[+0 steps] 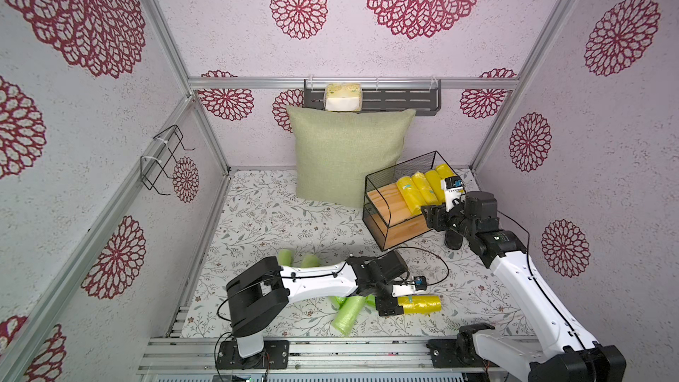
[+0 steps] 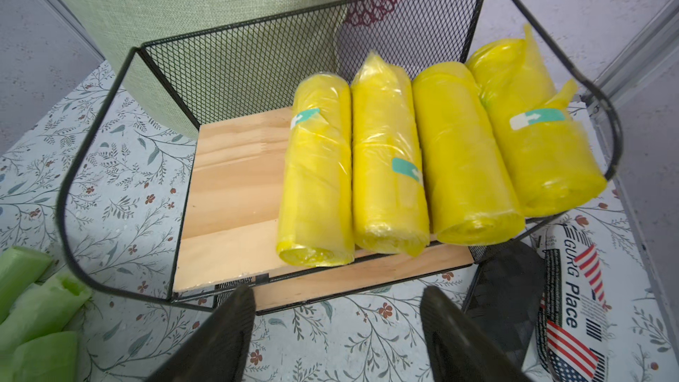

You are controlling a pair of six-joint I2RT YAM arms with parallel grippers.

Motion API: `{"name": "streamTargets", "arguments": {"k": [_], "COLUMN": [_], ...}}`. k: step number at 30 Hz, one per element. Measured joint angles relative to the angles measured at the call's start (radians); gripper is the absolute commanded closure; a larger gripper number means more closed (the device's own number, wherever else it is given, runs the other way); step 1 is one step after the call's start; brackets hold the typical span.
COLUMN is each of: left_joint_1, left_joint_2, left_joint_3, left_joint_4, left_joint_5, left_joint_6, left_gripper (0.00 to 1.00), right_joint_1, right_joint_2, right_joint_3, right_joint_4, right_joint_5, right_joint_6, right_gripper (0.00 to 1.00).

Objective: Sort the rolls of trash bags by color and place them on the shelf
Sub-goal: Pick up the roll of trash bags from the center of the board.

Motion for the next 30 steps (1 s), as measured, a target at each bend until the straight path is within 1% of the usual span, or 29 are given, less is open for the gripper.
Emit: {"name": "streamTargets", "arguments": {"k": [3,6,8,10,13,15,18,21,24,27,30], "left_joint_1": [-0.014,-0.027,-0.032,-0.033,-0.032,-0.032,-0.024,-0.005,0.048,0.137,0.229], "left_joint_2": [0.088,0.171,0.205,0.211,0.211,0.208,0.195,0.121,-0.016,-0.187,-0.354], "left_joint_3": [0.071,0.131,0.144,0.142,0.142,0.143,0.132,0.056,-0.036,-0.112,-0.177], "left_joint_4": [-0.026,-0.051,-0.066,-0.079,-0.085,-0.087,-0.080,-0.063,-0.022,0.079,0.224], "left_joint_5": [-0.006,-0.009,-0.016,-0.020,-0.026,-0.028,-0.031,-0.018,0.019,0.054,0.067], "left_joint_6": [0.019,0.029,0.031,0.032,0.030,0.021,0.003,-0.033,-0.092,-0.182,-0.299], "left_gripper": [0.22,0.31,0.35,0.40,0.55,0.60,0.64,0.67,0.68,0.69,0.71], "right_joint_1": [-0.010,-0.019,-0.025,-0.028,-0.029,-0.029,-0.029,-0.030,-0.032,-0.035,-0.038], "right_joint_2": [-0.008,-0.026,-0.035,-0.040,-0.040,-0.040,-0.040,-0.043,-0.051,-0.065,-0.082], "right_joint_3": [0.000,0.000,0.000,0.000,-0.001,-0.001,-0.001,0.000,0.000,0.000,0.000], "right_joint_4": [0.002,0.002,0.002,0.002,0.003,0.003,0.002,0.002,0.002,0.003,0.018], "right_joint_5": [-0.004,-0.005,-0.006,-0.010,-0.021,-0.023,-0.023,-0.022,-0.022,-0.033,-0.085], "right_joint_6": [0.000,0.000,0.000,0.000,0.000,0.000,0.000,0.001,0.008,0.023,0.056], "right_gripper": [0.25,0.24,0.24,0.24,0.24,0.24,0.24,0.24,0.23,0.23,0.23]}}
